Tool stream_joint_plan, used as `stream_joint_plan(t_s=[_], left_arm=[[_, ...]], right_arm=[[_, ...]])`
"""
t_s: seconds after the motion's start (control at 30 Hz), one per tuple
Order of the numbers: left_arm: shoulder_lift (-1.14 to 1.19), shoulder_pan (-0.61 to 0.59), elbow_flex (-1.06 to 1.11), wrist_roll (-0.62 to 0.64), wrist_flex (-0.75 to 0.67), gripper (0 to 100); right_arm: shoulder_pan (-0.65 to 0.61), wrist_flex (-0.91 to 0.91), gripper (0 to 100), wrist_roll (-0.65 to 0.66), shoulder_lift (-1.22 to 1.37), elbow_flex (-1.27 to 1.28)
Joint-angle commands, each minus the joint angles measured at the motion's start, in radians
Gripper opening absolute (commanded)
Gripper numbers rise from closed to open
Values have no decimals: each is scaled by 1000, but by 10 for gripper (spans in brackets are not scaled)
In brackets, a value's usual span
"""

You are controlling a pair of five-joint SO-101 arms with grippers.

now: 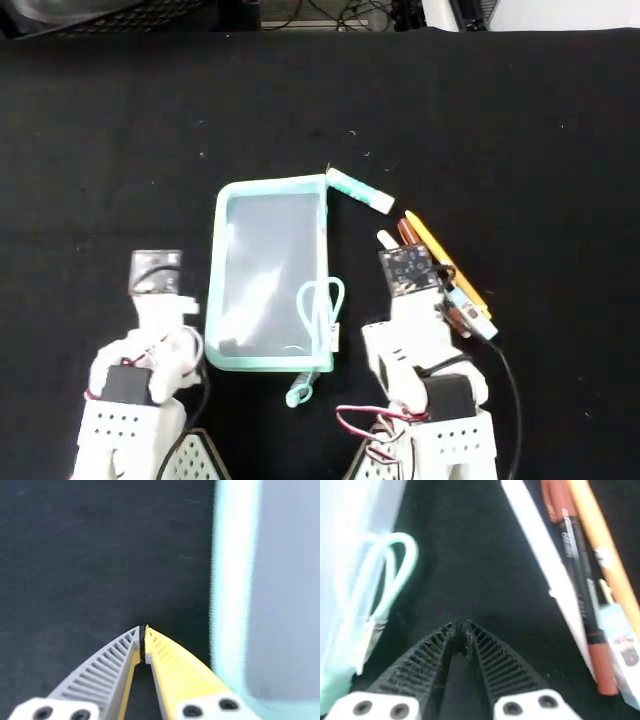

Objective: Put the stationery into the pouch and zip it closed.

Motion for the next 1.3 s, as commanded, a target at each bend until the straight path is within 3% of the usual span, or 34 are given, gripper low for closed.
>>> stream_joint_plan(t_s=[0.0,0.17,0.4,0.63,0.83,0.93,1.1,1.27], left_arm=[[-3,117,-27,5,6,30],[-3,134,-27,5,6,31],[-3,99,-27,2,-38,33],[-3,-185,-70,2,-270,33],[-3,-328,-73,2,-393,33],[-3,-317,-44,3,-411,33],[-3,-196,8,-8,-413,33],[-3,-193,12,-127,-410,33]], right_arm=[[-78,3,12,-5,-8,2],[-175,-60,30,3,-13,2],[-341,-161,318,72,-8,2],[-362,-167,183,72,-10,-1],[-453,-173,285,64,-7,-7],[-454,-210,286,64,-2,-7],[-456,-284,260,66,5,2],[-456,-376,260,63,128,-15]])
